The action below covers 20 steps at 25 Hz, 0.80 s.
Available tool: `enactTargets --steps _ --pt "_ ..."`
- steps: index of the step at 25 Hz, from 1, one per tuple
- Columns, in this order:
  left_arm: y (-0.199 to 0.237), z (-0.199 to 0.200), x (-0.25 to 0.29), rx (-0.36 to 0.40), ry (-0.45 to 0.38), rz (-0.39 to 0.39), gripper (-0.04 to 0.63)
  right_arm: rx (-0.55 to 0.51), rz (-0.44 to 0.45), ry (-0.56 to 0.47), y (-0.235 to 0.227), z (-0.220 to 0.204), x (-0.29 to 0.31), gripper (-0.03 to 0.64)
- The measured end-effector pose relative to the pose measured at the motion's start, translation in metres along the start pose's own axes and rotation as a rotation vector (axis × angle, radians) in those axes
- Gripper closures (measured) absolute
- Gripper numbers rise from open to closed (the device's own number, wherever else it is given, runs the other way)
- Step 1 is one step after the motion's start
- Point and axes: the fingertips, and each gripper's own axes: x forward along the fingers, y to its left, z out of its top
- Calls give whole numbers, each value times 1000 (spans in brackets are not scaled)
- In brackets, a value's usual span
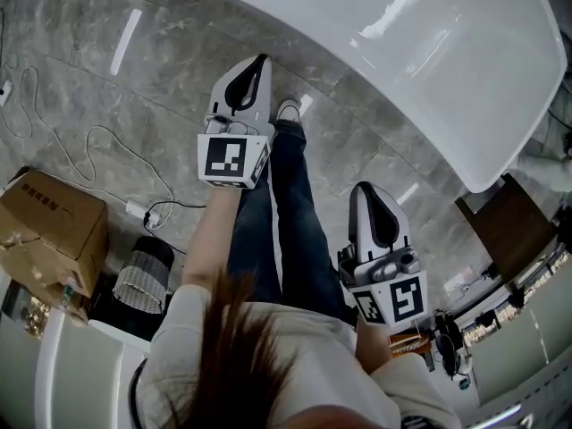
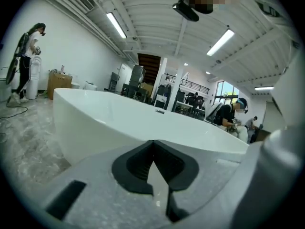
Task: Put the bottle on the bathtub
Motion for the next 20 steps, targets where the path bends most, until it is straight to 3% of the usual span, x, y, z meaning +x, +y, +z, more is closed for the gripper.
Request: enactTargets --steps 5,20 --pt "-2 56 -21 10 -83 26 581 -34 27 -43 8 25 -2 601" --pt "-22 198 -82 55 -171 59 581 -147 105 -123 51 104 -21 601"
